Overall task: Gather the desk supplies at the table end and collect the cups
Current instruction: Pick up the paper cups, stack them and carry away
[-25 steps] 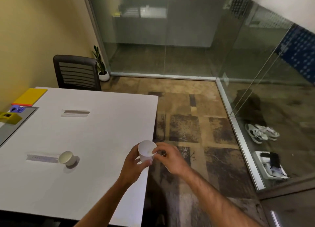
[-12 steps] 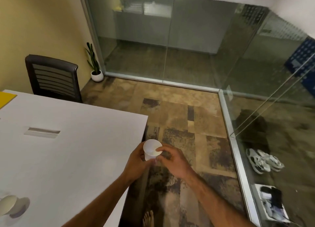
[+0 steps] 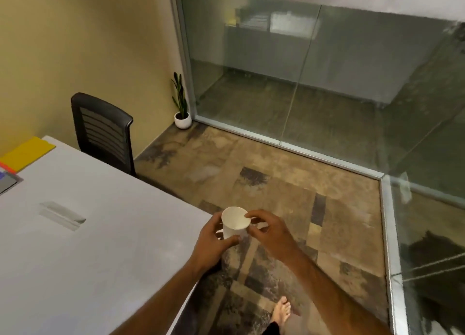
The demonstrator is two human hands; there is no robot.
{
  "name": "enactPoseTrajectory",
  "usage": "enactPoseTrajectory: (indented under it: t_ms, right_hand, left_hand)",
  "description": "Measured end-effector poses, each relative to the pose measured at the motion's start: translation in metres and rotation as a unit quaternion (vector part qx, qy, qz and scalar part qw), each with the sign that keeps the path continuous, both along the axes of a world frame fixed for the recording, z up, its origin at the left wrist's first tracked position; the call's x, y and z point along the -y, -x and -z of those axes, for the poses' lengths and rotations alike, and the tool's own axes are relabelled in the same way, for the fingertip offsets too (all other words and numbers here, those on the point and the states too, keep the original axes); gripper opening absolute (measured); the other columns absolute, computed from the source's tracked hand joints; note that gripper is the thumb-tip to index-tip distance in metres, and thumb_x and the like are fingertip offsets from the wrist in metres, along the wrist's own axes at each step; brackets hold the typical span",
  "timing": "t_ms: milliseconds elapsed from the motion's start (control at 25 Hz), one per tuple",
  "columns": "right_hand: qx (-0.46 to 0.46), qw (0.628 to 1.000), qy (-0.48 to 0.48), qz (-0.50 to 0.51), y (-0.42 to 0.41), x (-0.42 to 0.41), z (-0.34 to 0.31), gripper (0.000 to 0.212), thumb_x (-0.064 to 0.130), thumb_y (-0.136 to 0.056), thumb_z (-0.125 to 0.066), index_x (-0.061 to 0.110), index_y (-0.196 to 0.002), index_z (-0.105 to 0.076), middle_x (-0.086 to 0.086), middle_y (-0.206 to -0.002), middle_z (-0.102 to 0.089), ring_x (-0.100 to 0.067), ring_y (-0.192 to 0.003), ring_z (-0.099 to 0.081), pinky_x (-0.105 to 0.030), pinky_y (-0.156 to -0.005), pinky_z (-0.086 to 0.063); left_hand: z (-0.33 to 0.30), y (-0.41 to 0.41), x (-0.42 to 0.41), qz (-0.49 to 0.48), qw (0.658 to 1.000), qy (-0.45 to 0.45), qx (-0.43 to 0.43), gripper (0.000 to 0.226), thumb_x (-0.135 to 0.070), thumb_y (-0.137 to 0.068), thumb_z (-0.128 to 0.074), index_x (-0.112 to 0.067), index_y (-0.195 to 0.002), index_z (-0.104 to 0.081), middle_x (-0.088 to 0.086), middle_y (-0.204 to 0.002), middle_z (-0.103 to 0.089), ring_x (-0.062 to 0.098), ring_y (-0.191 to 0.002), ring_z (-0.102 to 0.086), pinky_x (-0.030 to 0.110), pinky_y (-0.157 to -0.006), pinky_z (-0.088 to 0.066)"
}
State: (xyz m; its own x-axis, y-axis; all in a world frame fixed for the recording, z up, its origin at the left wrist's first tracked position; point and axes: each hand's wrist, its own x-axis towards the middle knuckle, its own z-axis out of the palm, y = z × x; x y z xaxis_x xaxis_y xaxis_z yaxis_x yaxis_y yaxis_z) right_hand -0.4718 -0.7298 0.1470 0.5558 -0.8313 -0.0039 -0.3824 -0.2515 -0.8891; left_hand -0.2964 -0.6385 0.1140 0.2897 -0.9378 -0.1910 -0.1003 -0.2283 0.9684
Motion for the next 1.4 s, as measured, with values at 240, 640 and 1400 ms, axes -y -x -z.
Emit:
enactPoseTrajectory:
  t_ms: [240,640,1400]
  right_hand:
    - [0.002,0.989,0.030,-0.142,-0.024,0.164,-0.017,0.031,0.011,-0.086,-0.073,0.029,-0.112,-0.072,0.012,-0.112,-0.069,-0.006,-0.098,-0.066,-0.020,-0.074,-0.058]
    - [-0.031,0.947,0.054,-0.314,-0.155,0.320,-0.002,0.018,0.016,-0.086,-0.070,0.026,-0.101,-0.071,0.014,-0.100,-0.068,-0.004,-0.093,-0.064,-0.013,-0.069,-0.051]
    - [-0.062,0.704,-0.014,-0.708,-0.512,0.402,-0.005,0.041,0.021,-0.091,-0.065,0.040,-0.127,-0.060,0.018,-0.108,-0.070,0.002,-0.104,-0.063,-0.025,-0.082,-0.058]
  left_hand:
    - [-0.016,0.008,0.122,-0.140,0.990,0.015,-0.003,0.077,-0.041,-0.067,-0.089,-0.042,-0.134,-0.051,-0.015,-0.130,-0.063,0.013,-0.120,-0.062,0.043,-0.101,-0.054]
    - [-0.005,-0.064,0.243,-0.318,0.948,0.027,-0.010,0.076,-0.038,-0.072,-0.087,-0.043,-0.136,-0.047,-0.020,-0.130,-0.060,0.009,-0.121,-0.060,0.037,-0.102,-0.054]
    - [-0.016,-0.245,0.316,-0.718,0.694,-0.046,-0.018,0.022,-0.027,-0.077,-0.084,-0.028,-0.093,-0.069,-0.011,-0.104,-0.072,0.014,-0.100,-0.068,0.028,-0.084,-0.059]
